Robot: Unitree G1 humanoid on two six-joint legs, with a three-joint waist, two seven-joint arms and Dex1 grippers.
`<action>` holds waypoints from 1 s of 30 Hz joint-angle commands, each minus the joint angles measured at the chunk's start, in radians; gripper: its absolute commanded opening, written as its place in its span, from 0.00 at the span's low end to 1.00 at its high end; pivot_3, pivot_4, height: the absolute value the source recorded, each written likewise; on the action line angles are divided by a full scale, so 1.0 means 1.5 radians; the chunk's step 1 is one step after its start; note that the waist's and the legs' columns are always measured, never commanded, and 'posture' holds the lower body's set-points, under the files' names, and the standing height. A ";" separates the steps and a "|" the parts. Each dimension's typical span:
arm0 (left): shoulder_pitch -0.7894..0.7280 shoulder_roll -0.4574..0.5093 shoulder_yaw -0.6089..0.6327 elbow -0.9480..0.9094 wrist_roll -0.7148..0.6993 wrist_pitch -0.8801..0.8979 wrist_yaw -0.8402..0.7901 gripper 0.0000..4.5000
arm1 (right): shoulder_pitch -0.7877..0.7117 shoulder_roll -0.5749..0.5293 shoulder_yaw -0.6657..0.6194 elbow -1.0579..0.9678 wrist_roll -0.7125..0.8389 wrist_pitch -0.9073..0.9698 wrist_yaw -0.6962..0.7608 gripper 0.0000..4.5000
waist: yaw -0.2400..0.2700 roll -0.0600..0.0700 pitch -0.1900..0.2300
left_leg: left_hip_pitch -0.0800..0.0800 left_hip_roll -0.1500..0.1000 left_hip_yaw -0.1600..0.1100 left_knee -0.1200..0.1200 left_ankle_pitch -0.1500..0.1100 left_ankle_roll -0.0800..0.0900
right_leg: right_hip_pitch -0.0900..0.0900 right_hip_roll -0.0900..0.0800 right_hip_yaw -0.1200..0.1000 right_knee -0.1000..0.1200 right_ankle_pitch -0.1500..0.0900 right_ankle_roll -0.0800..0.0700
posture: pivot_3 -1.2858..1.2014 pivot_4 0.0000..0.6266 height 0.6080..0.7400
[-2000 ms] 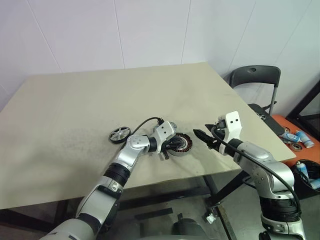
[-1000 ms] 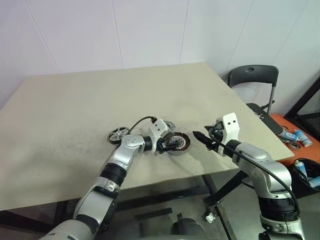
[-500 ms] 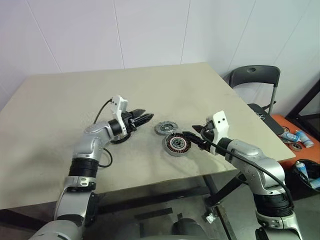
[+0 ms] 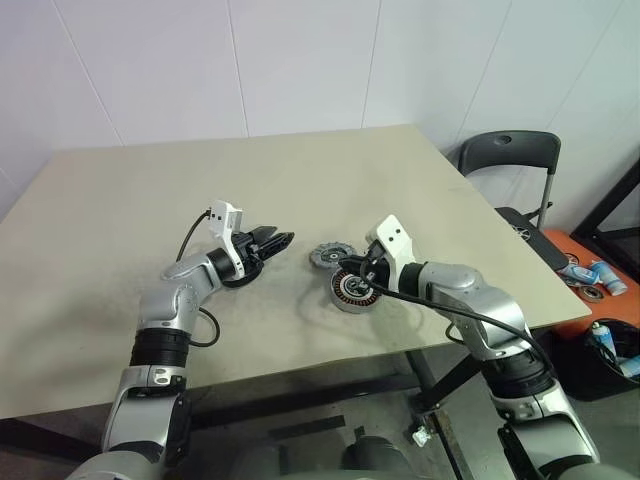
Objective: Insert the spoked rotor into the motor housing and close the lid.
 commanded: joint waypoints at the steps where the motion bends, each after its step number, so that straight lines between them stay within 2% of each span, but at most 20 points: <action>1: 0.003 0.001 0.001 -0.026 -0.004 -0.009 0.007 0.66 | -0.049 -0.027 0.022 0.045 -0.038 -0.047 0.048 0.01 | 0.000 0.000 0.000 | 0.000 0.000 0.000 0.000 0.000 0.000 | 0.000 0.000 0.000 0.000 0.000 0.000 | 0.52 0.00 1.00; 8: 0.026 -0.012 -0.004 -0.052 -0.008 -0.008 0.022 0.66 | -0.121 -0.144 0.106 0.109 -0.121 -0.160 0.233 0.01 | 0.001 0.000 0.000 | 0.000 0.000 0.000 0.000 0.000 0.000 | 0.000 -0.001 0.000 0.000 0.000 0.000 | 0.52 0.00 1.00; 11: 0.034 -0.014 -0.003 -0.063 -0.010 -0.005 0.023 0.66 | -0.166 -0.164 0.127 0.143 -0.148 -0.208 0.297 0.01 | -0.002 0.000 0.000 | 0.000 -0.001 0.000 0.000 0.000 0.000 | 0.000 0.000 0.000 0.000 0.000 0.000 | 0.52 0.00 1.00; 17: 0.057 -0.020 -0.001 -0.090 -0.016 0.000 0.029 0.66 | -0.243 -0.135 0.168 0.238 -0.208 -0.307 0.368 0.01 | -0.002 0.000 0.000 | 0.000 0.000 0.000 0.000 0.000 0.000 | 0.000 0.000 0.000 0.001 0.000 0.000 | 0.52 0.00 1.00; 24: 0.120 -0.008 -0.008 -0.195 -0.043 0.051 0.027 0.66 | -0.261 -0.074 0.210 0.322 -0.271 -0.403 0.393 0.01 | 0.000 0.000 0.000 | 0.000 0.000 0.000 0.000 0.000 0.000 | -0.001 -0.001 0.000 0.001 0.000 0.000 | 0.52 0.00 1.00; 30: 0.187 0.075 -0.031 -0.300 -0.062 0.082 -0.041 0.66 | -0.258 -0.053 0.204 0.329 -0.282 -0.415 0.408 0.01 | -0.002 0.000 0.000 | 0.000 0.000 0.000 0.000 0.000 0.000 | -0.001 -0.002 0.000 0.001 0.000 0.000 | 0.52 0.00 1.00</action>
